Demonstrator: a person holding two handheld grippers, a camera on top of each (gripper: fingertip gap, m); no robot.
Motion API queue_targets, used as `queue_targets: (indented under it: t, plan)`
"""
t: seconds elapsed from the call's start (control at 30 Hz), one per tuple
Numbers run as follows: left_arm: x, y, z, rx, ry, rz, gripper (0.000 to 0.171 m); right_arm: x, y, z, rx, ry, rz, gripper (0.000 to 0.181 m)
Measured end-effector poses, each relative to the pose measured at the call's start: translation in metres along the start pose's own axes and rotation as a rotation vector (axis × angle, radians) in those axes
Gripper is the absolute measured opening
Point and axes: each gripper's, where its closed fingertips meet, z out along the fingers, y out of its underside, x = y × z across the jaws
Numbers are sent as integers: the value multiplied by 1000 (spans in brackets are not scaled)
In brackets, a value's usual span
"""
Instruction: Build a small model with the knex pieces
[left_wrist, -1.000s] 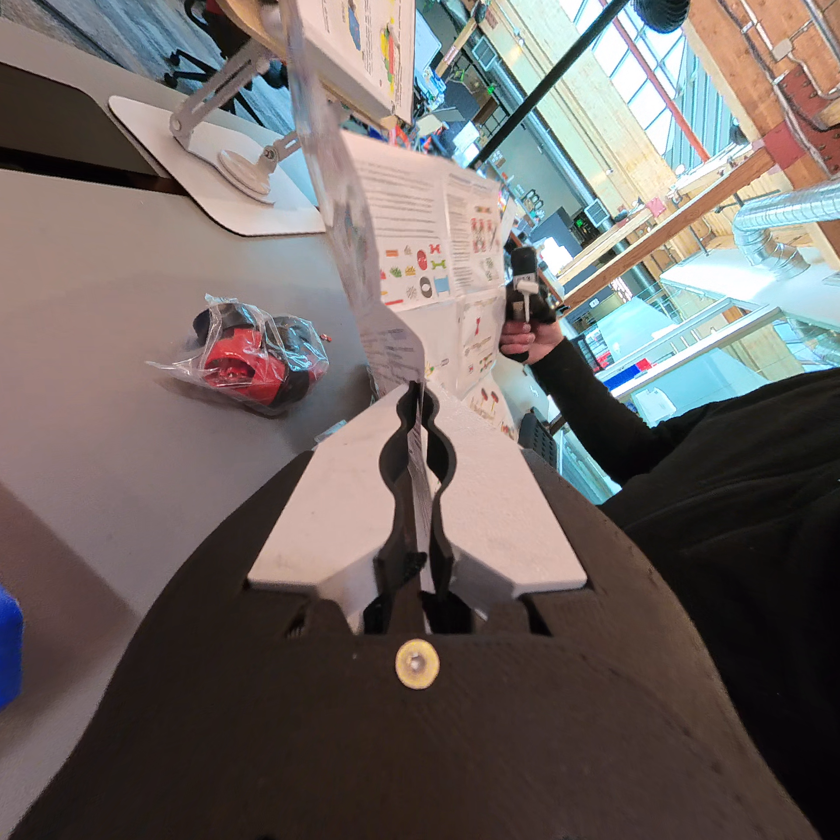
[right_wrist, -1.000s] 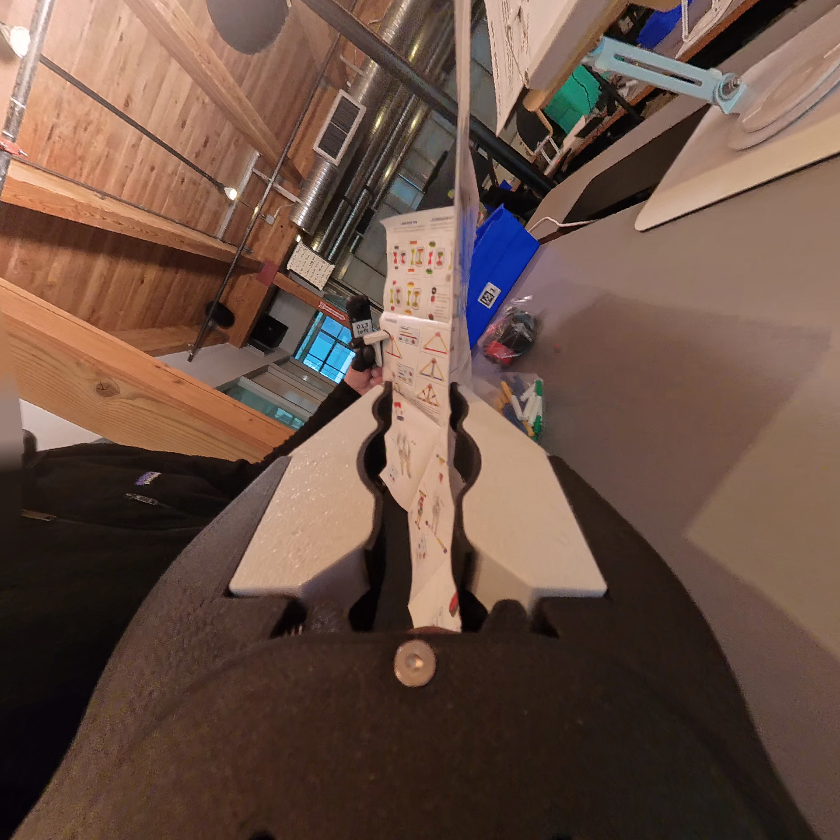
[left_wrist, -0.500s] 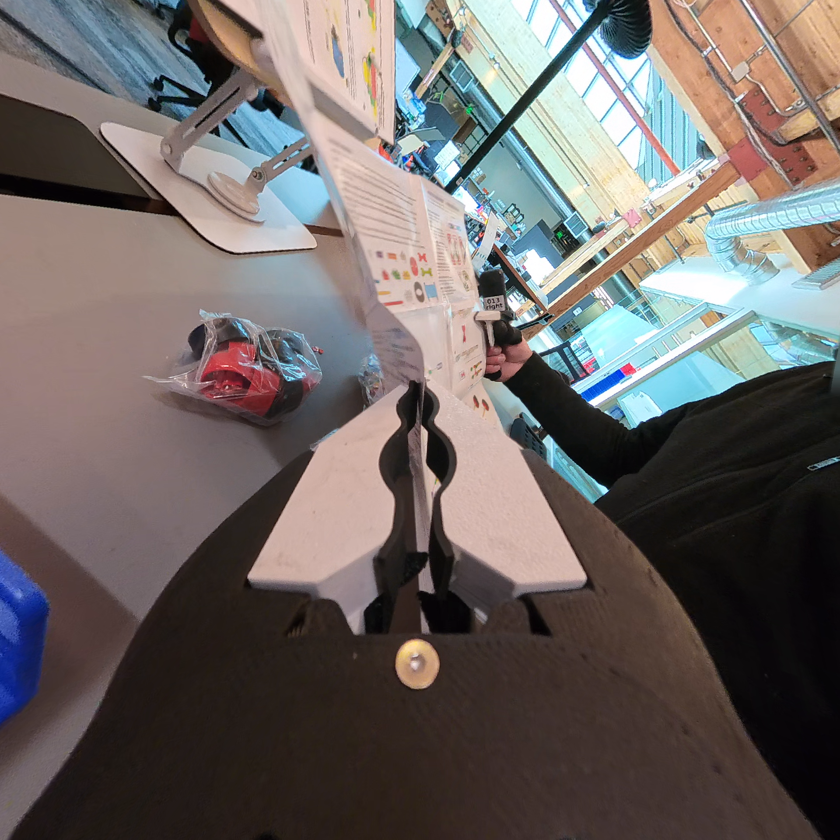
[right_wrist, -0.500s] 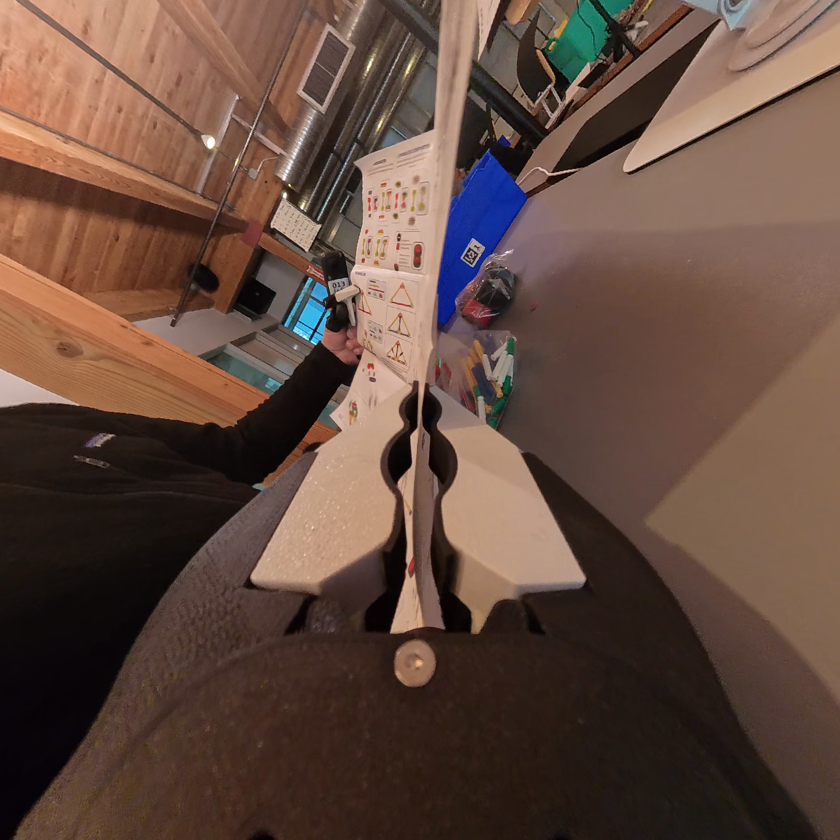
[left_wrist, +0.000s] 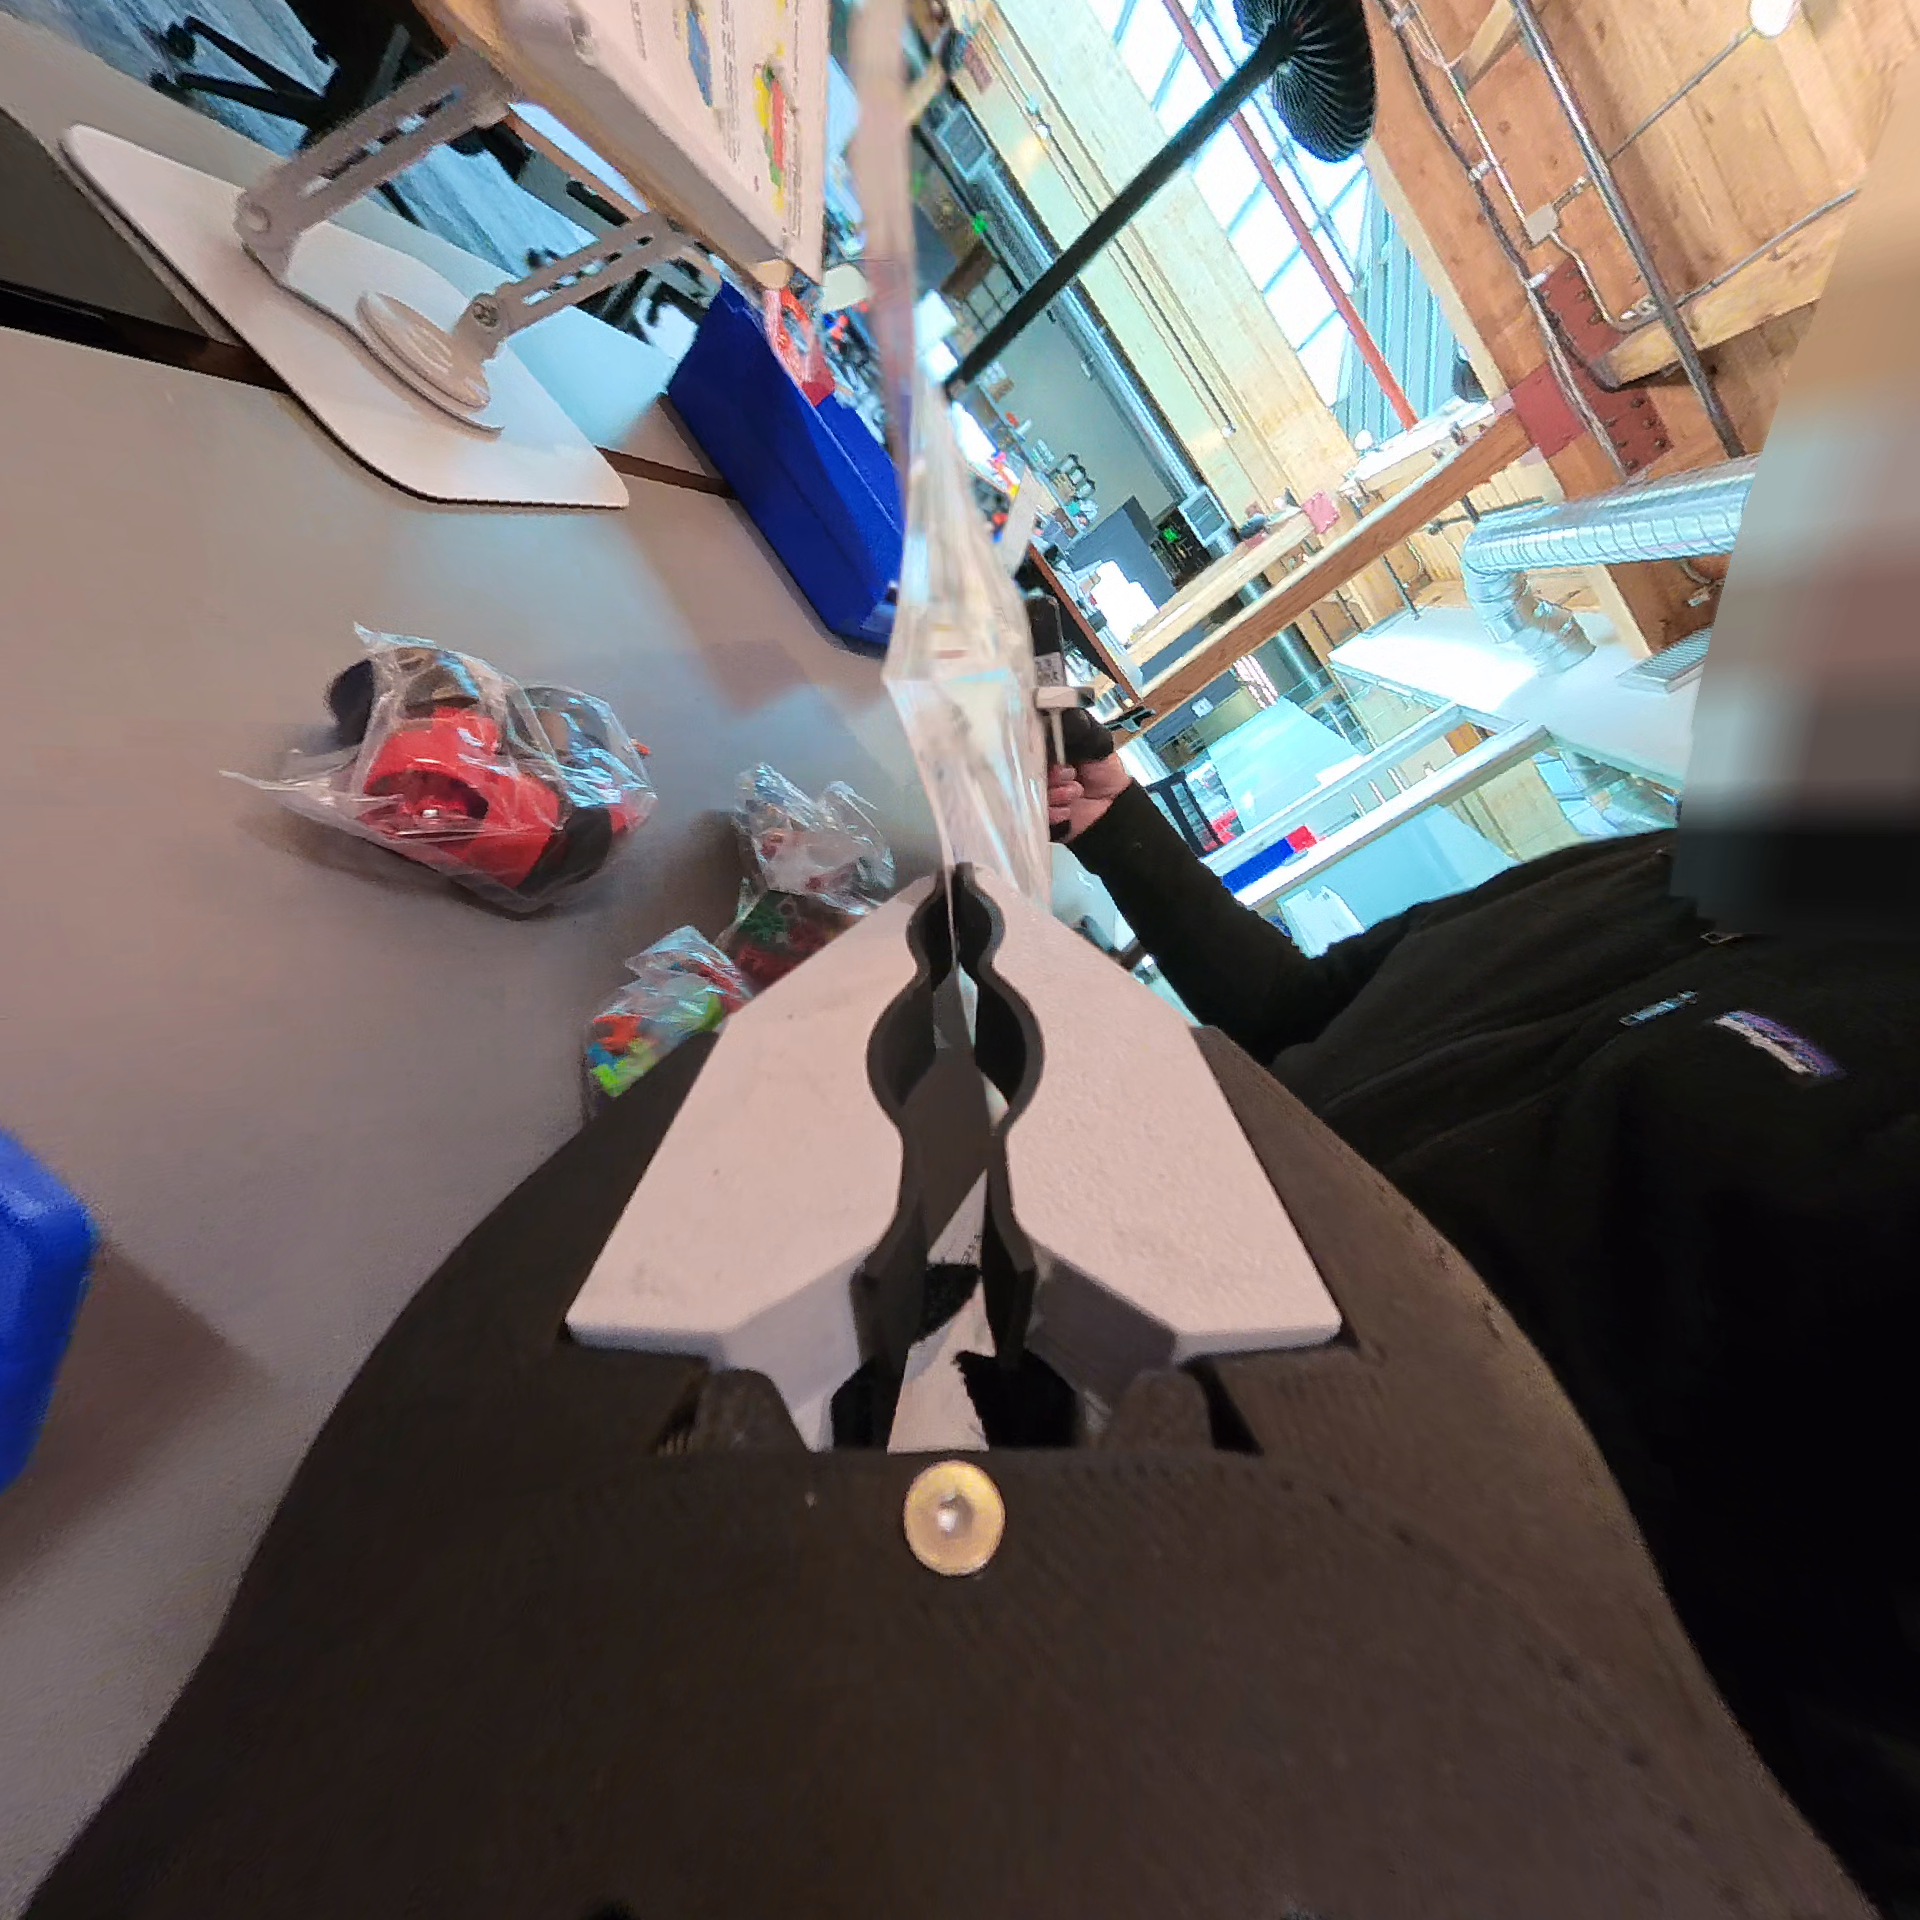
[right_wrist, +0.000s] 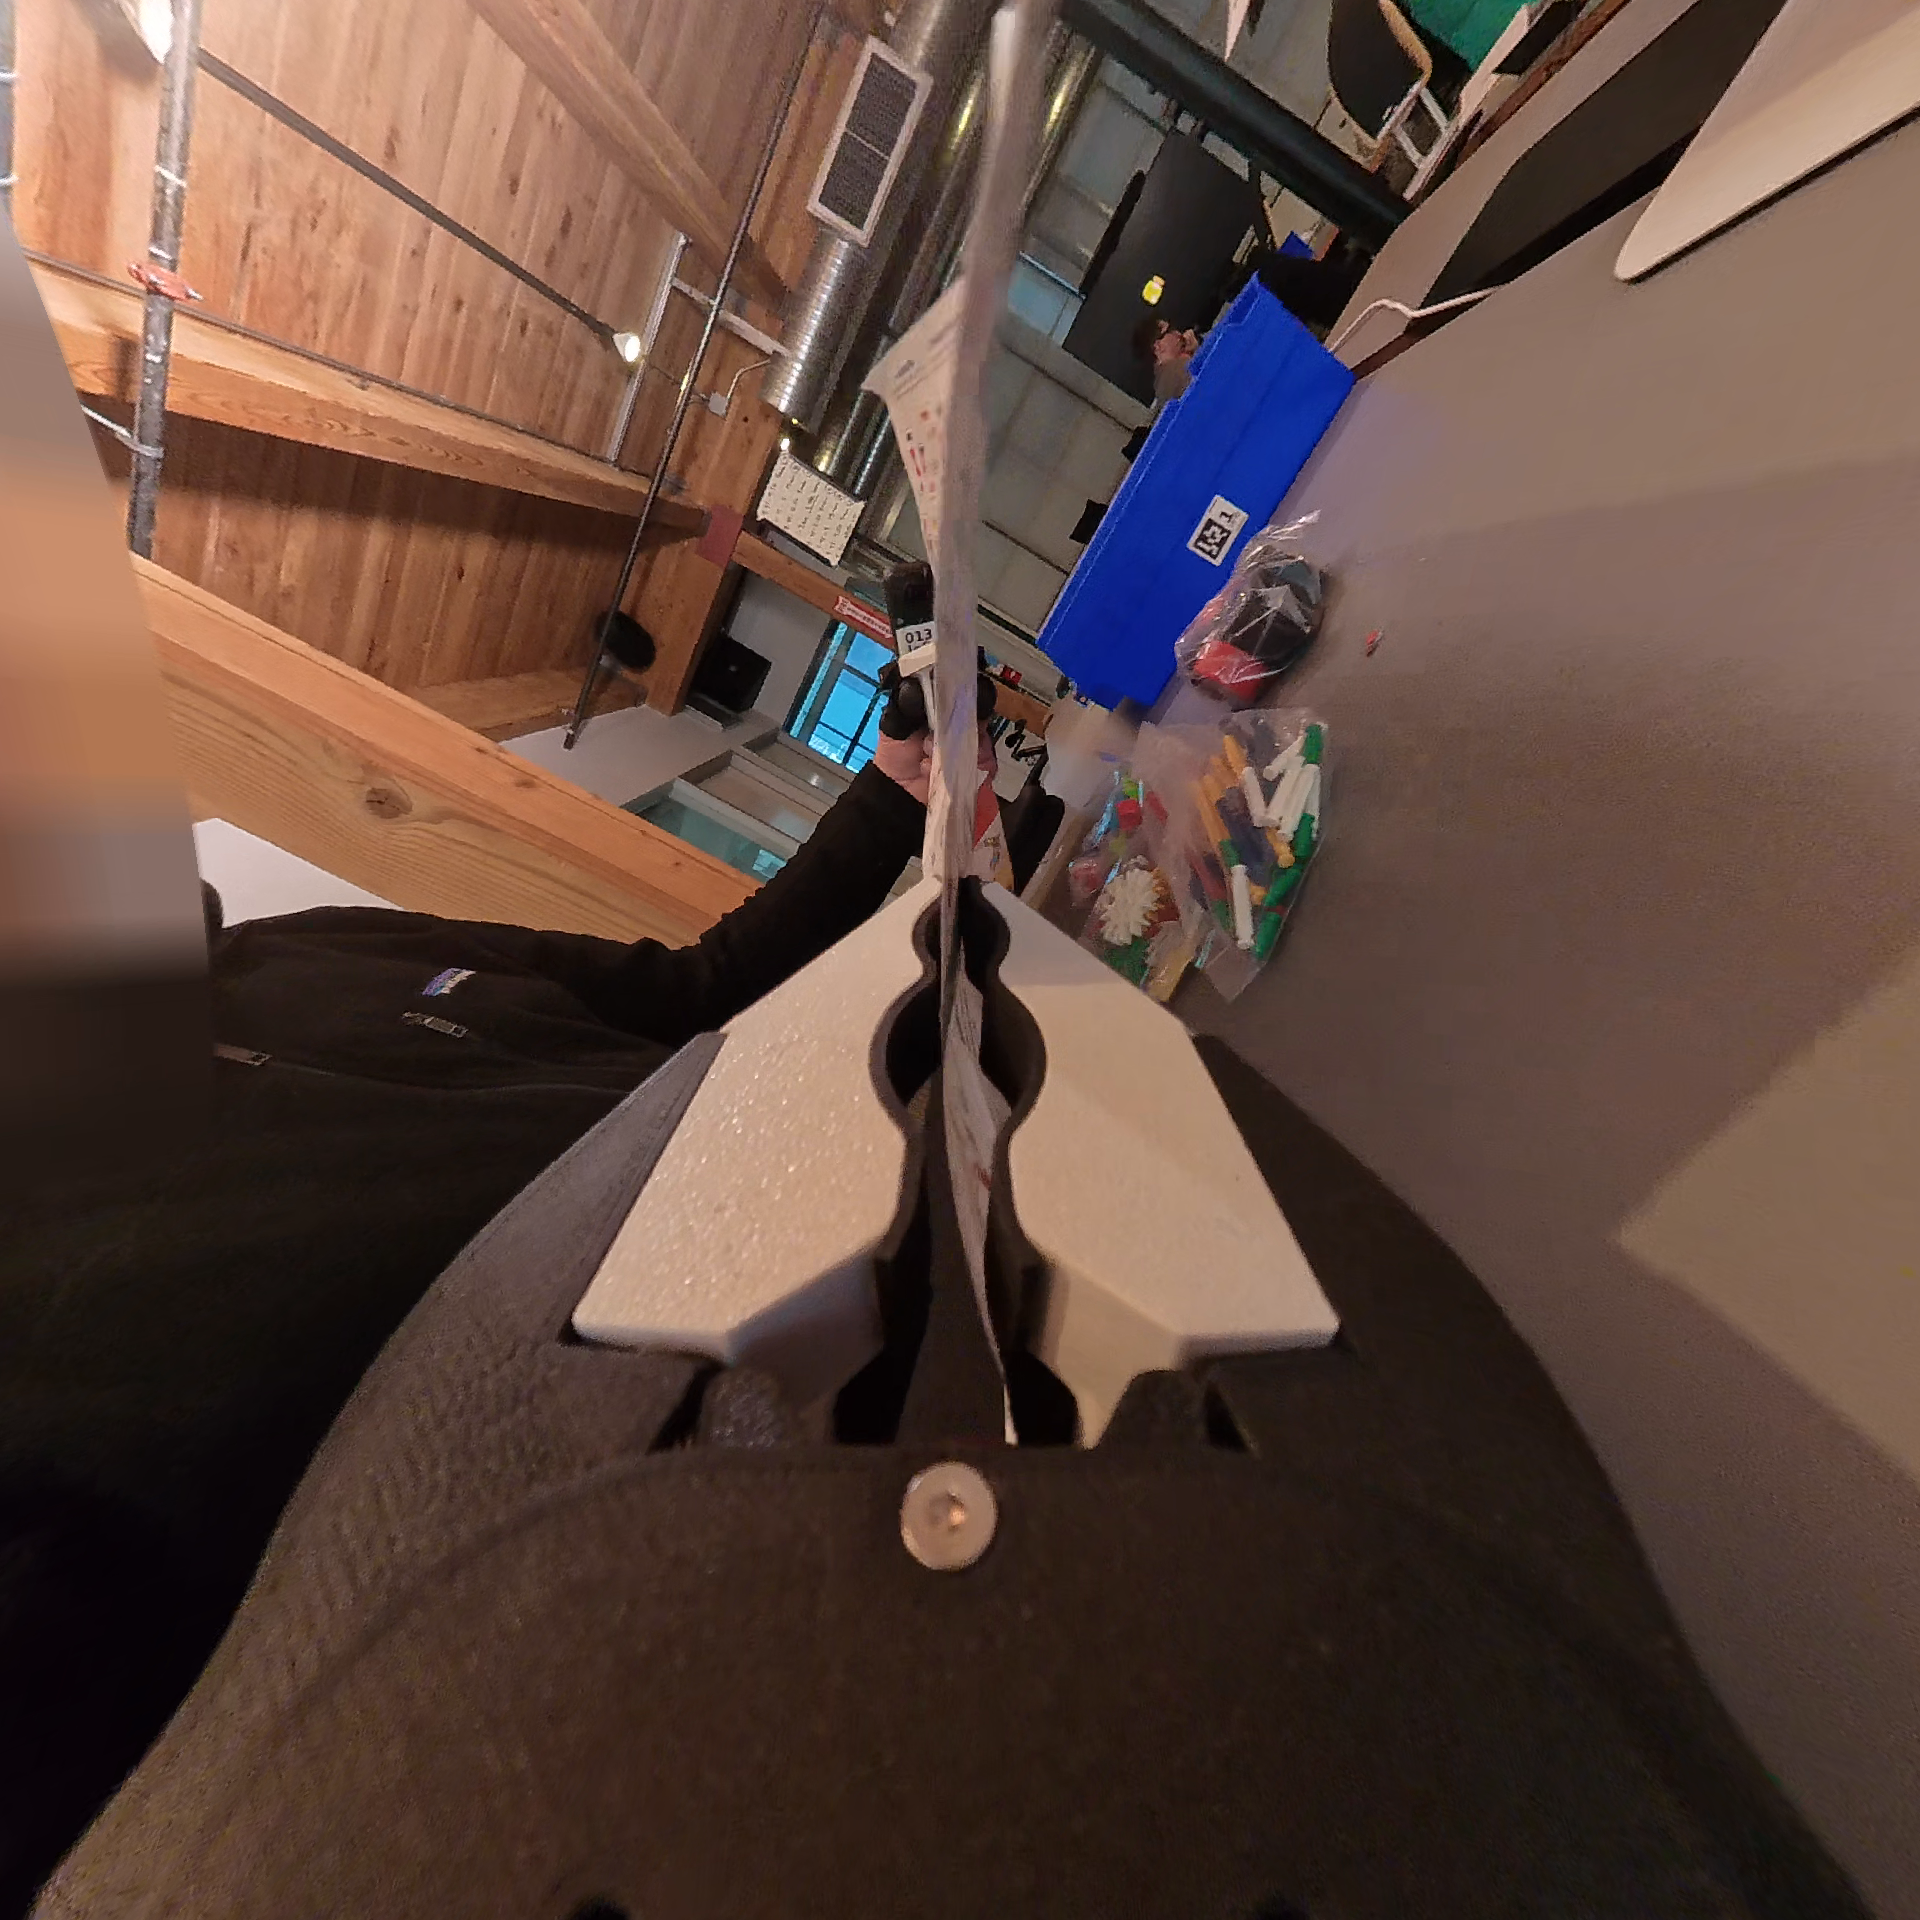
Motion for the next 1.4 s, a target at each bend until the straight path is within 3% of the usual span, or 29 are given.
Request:
queue_targets:
  t: [0.13, 0.37, 0.67, 1.03, 1.23, 1.4]
  plan:
    - [20, -2, 3, -20, 32, 44, 0, -12, 0, 0, -12, -7, -19, 0]
    - [35, -13, -6, 73, 86, 199, 0, -20, -6, 3, 10, -46, -54, 0]
    - [18, -7, -12, 64, 3, 153, 0, -35, -7, 10, 7, -51, -84, 0]
    - [39, -24, -19, 88, -98, 329, 2, -62, -15, 12, 14, -67, -215, 0]
    - [18, -35, -40, 124, -310, 342, 24, -74, -17, 13, 21, -77, -293, 0]
    - [31, -51, -43, 148, -411, 436, 39, -78, -19, 14, 2, -71, -314, 0]
